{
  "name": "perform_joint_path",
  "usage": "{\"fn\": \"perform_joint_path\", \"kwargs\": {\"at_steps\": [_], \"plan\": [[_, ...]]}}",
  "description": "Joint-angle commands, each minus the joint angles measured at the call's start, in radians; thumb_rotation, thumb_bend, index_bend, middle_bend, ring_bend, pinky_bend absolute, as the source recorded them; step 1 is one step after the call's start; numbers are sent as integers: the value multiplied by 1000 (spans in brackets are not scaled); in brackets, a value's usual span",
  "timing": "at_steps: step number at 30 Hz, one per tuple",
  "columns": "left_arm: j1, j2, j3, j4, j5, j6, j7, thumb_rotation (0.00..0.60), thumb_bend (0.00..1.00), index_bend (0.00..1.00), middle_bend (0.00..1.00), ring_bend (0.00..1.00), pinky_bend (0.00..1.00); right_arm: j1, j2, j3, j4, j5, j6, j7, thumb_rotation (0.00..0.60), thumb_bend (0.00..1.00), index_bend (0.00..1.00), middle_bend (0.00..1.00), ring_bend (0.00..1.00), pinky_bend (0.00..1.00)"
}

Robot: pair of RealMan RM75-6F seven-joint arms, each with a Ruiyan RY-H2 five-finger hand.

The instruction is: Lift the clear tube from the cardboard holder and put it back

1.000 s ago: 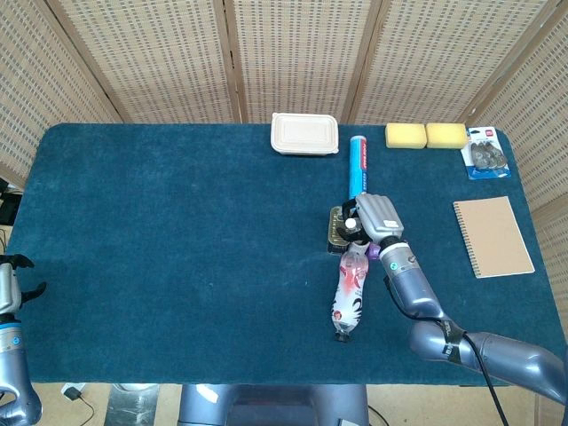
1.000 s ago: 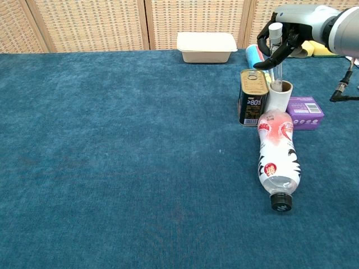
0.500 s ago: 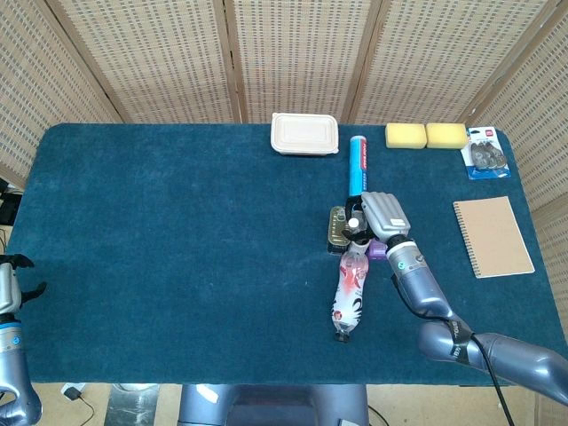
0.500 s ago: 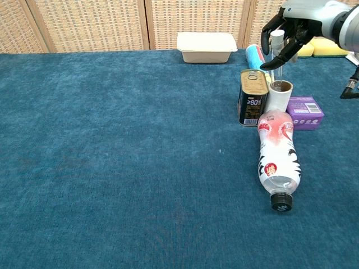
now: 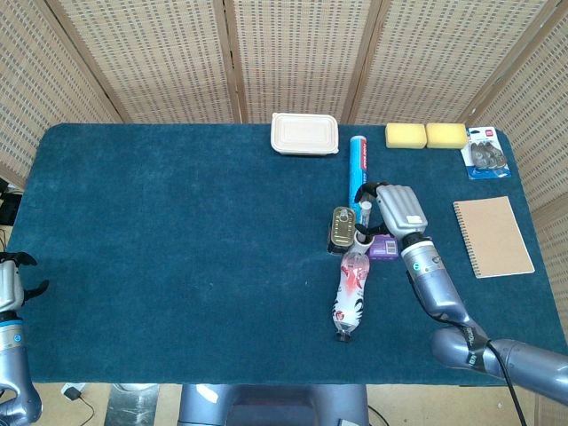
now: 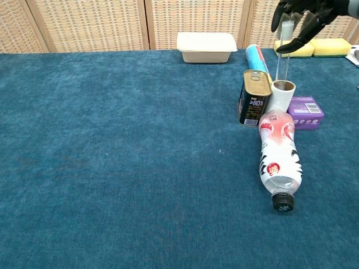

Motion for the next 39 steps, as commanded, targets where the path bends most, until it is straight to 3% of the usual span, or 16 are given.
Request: {"fn": "perform_joint_path", "kwargs": {"at_steps": [1,12,21,30,36,39], "plan": [[-5,0,2,4,5,-4,-4,600,159,478,447,251,340,-11,17,1,-15,3,1,5,600,242,425,410,389,421],[-24,-1,11,24,22,-20,-26,600,159,478,447,251,340,-47,52,-12,-76,-11,63,-46,600,238,407,392,367,397],[-49,-4,21,47,44,-38,-48,600,159,478,448,251,340,-159,107,-28,-239,-33,299,-152,600,238,393,383,347,364],[-59,-8,28,66,55,-45,-67,600,159,478,447,251,340,-335,174,-122,-519,-84,526,-247,600,238,377,377,336,352],[-58,-10,30,71,56,-43,-70,600,158,478,448,251,340,-437,180,-193,-588,-162,608,-234,600,238,377,384,340,345],[-58,-10,30,72,56,-43,-74,600,159,478,447,251,340,-457,200,-196,-597,-210,631,-245,600,238,377,385,339,334]]}}
